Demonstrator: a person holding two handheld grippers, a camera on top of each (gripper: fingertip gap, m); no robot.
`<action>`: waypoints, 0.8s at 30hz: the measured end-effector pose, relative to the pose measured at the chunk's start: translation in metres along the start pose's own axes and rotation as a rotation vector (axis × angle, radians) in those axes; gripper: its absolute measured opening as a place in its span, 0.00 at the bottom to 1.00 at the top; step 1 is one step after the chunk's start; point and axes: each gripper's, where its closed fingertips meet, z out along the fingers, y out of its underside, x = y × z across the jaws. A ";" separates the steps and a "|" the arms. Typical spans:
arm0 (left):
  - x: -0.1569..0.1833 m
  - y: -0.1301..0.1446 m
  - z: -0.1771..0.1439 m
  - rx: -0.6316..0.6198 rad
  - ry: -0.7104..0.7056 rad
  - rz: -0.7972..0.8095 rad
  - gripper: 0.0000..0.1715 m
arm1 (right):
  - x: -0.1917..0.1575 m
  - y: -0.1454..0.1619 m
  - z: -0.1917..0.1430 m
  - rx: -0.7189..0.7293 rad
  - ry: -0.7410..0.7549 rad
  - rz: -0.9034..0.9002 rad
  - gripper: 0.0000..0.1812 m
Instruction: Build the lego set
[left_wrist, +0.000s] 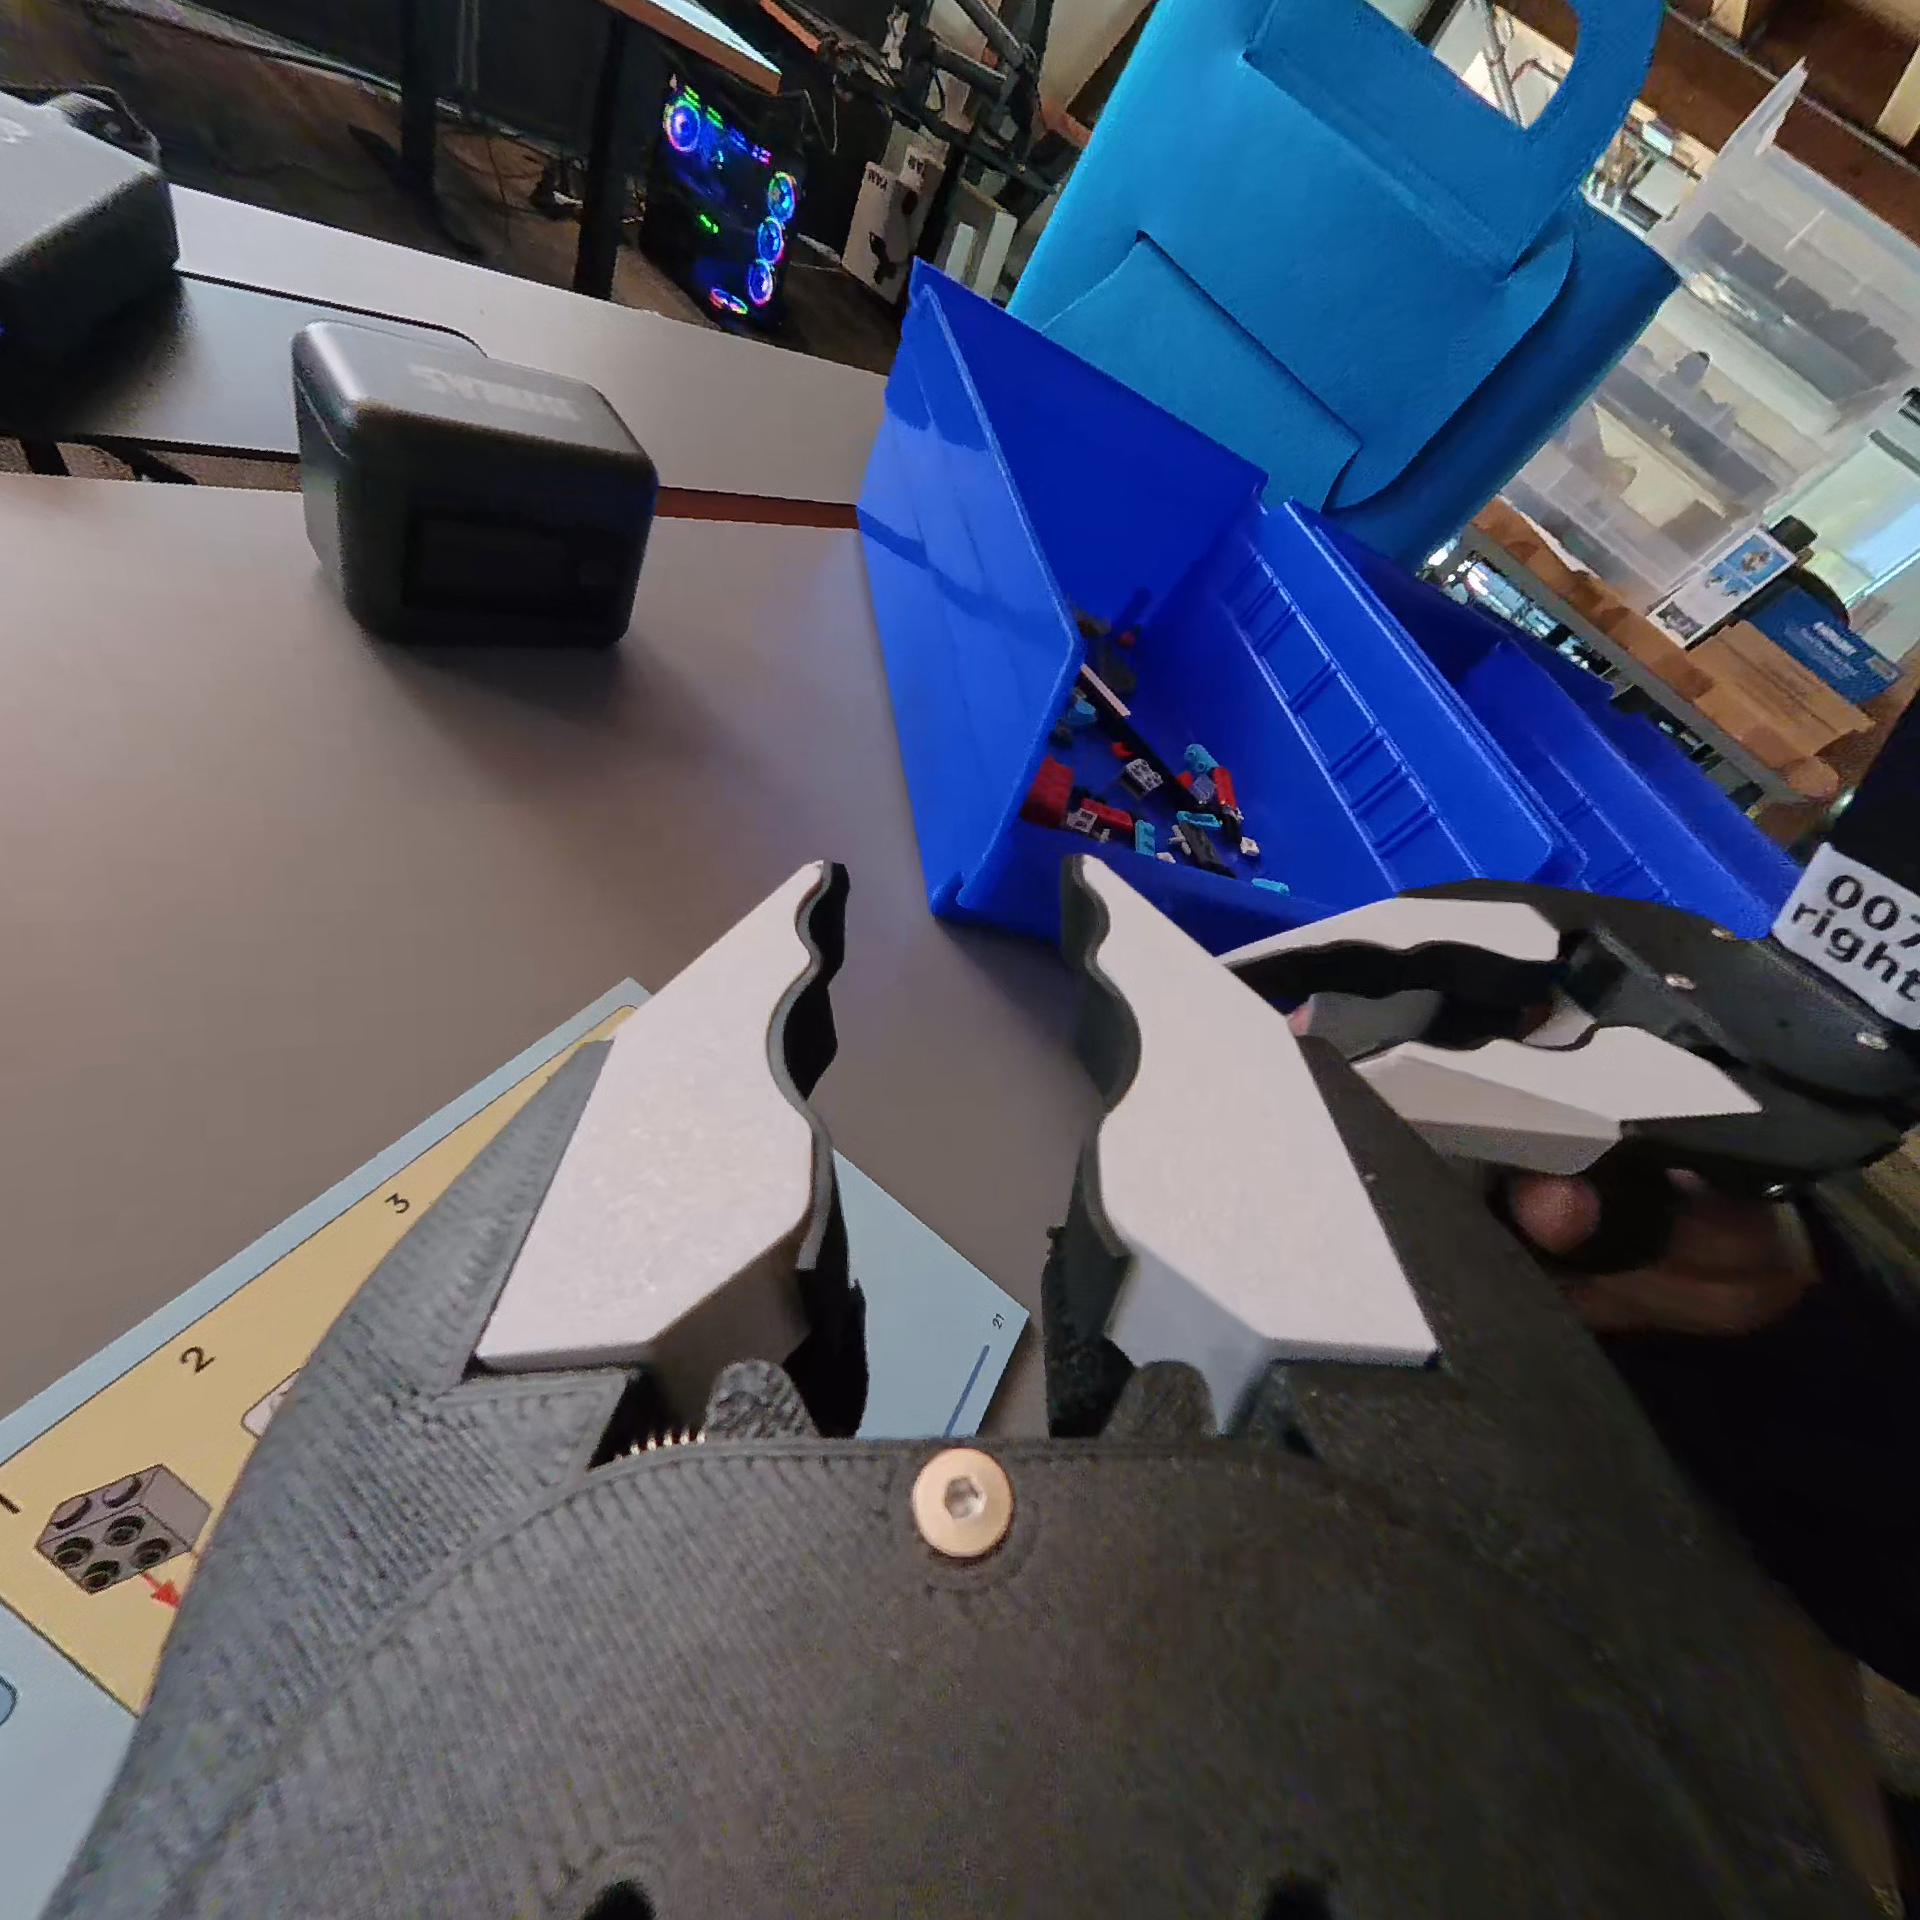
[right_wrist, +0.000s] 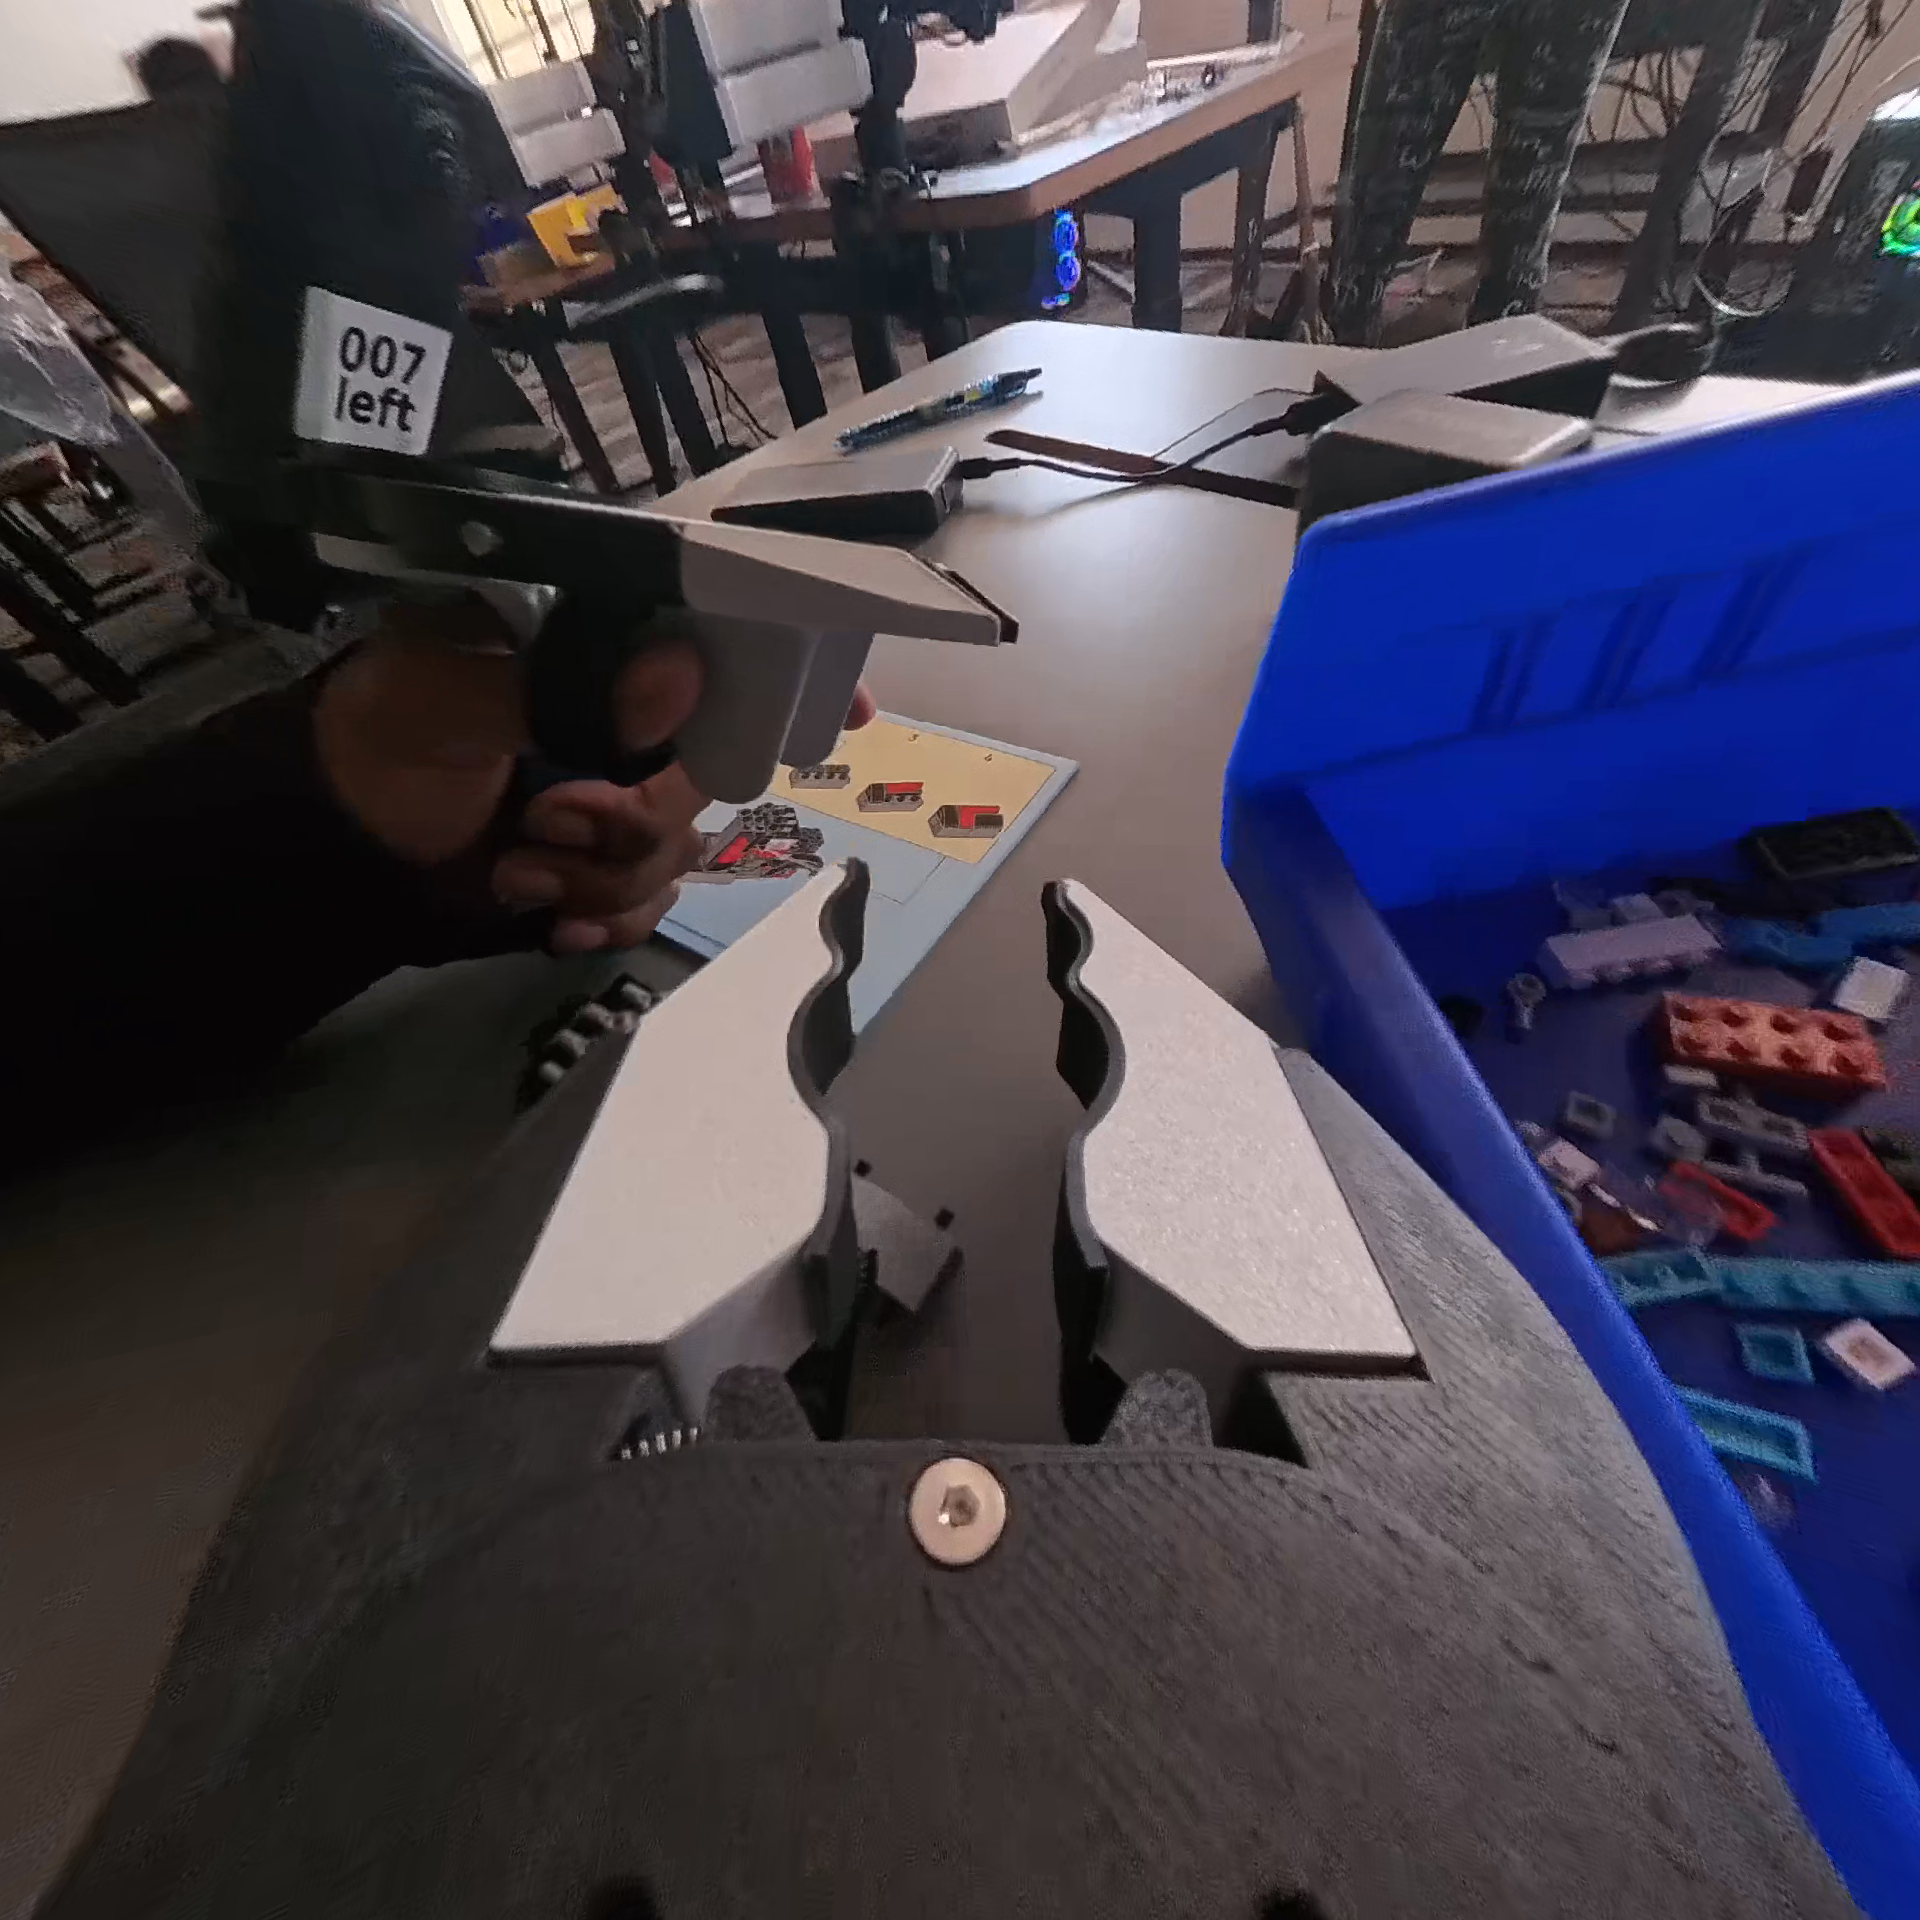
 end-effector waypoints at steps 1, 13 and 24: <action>0.002 0.002 0.001 -0.007 0.001 0.010 0.25 | 0.001 0.000 -0.007 0.018 -0.002 0.006 0.20; 0.011 0.018 0.006 -0.053 0.009 0.087 0.25 | 0.020 -0.007 -0.066 0.193 0.000 0.152 0.19; 0.013 0.011 -0.002 0.007 0.055 0.055 0.25 | 0.000 -0.021 -0.116 0.443 0.073 0.098 0.20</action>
